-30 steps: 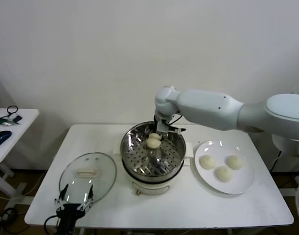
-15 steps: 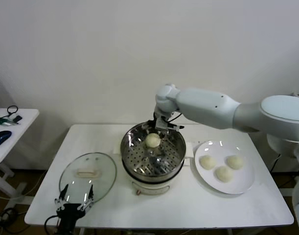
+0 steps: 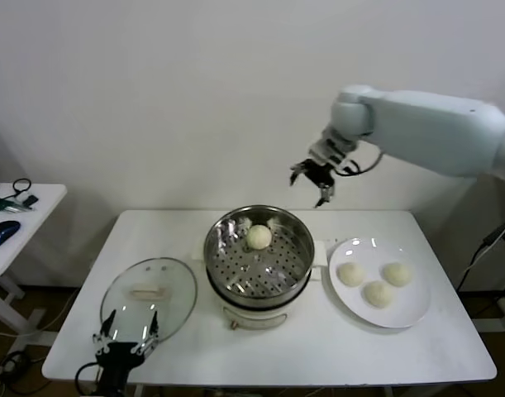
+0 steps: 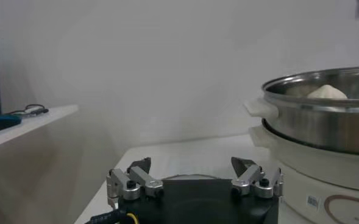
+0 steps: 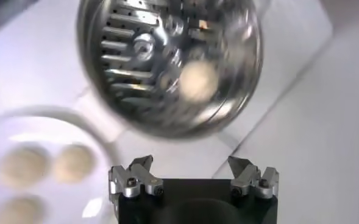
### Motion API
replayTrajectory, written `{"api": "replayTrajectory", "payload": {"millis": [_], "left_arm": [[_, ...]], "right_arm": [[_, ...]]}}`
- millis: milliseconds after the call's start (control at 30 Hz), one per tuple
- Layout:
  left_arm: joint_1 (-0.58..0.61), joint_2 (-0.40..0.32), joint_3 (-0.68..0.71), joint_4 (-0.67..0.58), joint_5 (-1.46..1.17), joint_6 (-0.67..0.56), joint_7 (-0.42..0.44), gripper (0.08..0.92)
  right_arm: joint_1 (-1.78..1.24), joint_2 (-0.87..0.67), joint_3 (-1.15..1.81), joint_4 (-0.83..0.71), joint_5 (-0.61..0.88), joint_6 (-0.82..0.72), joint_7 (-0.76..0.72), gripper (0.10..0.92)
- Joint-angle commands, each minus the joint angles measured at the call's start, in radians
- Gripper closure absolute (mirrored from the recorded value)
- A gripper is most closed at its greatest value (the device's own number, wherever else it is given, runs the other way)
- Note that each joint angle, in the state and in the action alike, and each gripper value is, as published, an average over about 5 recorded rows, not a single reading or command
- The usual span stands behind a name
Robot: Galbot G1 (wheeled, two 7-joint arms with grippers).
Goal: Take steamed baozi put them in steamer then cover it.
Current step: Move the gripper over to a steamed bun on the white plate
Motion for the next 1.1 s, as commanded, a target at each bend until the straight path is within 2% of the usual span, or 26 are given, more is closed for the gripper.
{"api": "replayTrajectory", "payload": {"millis": [33,200,467,1100], "left_arm": [[0.0,-0.001,0.0,0.0,0.0,0.001,0.0,0.177],[-0.002,-0.003,-0.001,0.008,-0.001,0.001,-0.001,0.177],[0.001,-0.006,-0.003,0.015,0.002,-0.005,-0.003,0.177],[0.014,-0.016,-0.01,0.013,0.009,-0.011,-0.004,0.177]], "right_arm": [[0.015,-0.27,-0.153,0.133,0.112,-0.282,0.024,0.203],[-0.163,-0.315,-0.028,0.15,0.031,-0.34,0.087,0.203],[-0.45,-0.275,0.222,0.079,-0.063,-0.383,0.137,0.203],[-0.641,-0.136,0.376,-0.086,-0.196,-0.387,0.165,0.203]]}}
